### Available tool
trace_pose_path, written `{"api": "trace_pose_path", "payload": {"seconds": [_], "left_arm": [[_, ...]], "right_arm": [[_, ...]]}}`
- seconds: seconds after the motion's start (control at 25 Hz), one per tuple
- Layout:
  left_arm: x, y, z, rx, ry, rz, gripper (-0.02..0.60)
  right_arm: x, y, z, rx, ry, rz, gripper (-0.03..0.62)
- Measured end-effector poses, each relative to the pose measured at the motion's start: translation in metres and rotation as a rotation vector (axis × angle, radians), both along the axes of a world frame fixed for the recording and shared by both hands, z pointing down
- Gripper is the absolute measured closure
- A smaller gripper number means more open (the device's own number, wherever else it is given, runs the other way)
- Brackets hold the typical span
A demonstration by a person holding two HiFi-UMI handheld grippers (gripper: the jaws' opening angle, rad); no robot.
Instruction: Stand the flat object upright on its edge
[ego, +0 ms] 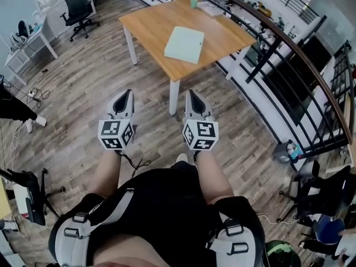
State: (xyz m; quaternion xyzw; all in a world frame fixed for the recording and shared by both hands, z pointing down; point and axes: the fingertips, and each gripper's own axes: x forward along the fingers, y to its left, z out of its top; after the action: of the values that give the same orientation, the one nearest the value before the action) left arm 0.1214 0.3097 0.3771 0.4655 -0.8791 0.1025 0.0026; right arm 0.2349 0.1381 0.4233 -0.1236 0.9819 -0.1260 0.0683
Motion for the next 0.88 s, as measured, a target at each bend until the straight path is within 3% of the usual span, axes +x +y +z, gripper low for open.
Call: {"api": "trace_pose_path", "payload": {"seconds": [0.48, 0.88], "left_arm": [[-0.015, 0.016, 0.007, -0.009, 0.002, -0.023, 0.58], [-0.109, -0.002, 0.014, -0.033, -0.007, -0.043, 0.58]], "right_arm": [[-0.034, 0.008, 0.001, -0.003, -0.01, -0.008, 0.589], [-0.132, -0.023, 0.011, -0.022, -0.016, -0.005, 0.589]]}}
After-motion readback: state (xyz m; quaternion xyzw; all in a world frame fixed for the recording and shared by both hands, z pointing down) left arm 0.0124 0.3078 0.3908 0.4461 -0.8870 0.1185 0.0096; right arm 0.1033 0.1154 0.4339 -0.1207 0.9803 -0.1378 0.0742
